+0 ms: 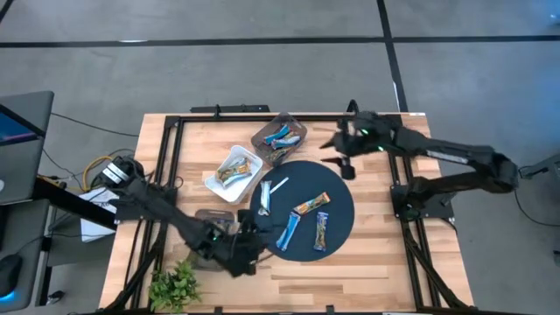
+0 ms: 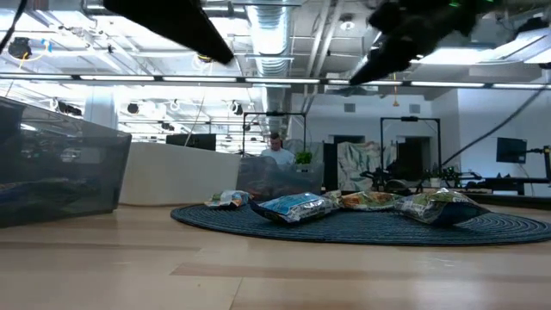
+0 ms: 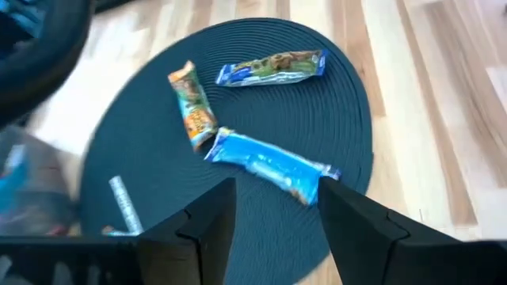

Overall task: Pick and place Granola Bars by type
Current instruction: Put the blue granola bar into the bottom black bin

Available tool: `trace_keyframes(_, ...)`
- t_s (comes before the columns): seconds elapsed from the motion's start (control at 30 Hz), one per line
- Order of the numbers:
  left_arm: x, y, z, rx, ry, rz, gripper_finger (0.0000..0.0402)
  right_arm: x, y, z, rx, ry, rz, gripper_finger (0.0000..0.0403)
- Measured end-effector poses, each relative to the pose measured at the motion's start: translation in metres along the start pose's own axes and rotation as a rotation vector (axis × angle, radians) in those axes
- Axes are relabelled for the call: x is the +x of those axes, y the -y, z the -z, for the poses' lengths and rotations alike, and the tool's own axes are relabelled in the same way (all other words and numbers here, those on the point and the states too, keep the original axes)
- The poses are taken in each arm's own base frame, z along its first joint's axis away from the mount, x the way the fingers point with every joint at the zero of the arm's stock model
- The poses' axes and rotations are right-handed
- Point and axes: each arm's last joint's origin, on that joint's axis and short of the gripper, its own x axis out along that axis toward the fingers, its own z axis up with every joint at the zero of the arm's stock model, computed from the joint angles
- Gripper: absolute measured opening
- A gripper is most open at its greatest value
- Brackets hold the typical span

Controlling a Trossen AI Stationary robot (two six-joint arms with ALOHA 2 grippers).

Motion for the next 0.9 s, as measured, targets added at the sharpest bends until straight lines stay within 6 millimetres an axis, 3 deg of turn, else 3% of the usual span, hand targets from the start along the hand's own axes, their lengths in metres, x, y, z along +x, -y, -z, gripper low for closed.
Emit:
trace_keyframes(0.2, 0.033, -0.036, -0.008, -0.143, 0.005, 0.075, 0.0176, -0.022, -0.033, 0.044, -0.034, 0.248, 0.030, 0.0174)
trace_keyframes(0.47, 0.065, -0.062, -0.017, -0.266, 0.062, 0.164, 0.0217, -0.034, -0.063, 0.078, -0.066, 0.468, 0.067, 0.0173)
trace_keyframes(0.67, 0.101, -0.062, -0.003, -0.341, -0.005, 0.274, 0.0263, -0.040, -0.071, 0.080, -0.110, 0.533, 0.085, 0.0169)
trace_keyframes(0.9, 0.123, -0.055, 0.016, -0.339, -0.103, 0.255, 0.0294, -0.042, -0.076, 0.077, -0.108, 0.555, 0.052, 0.0164)
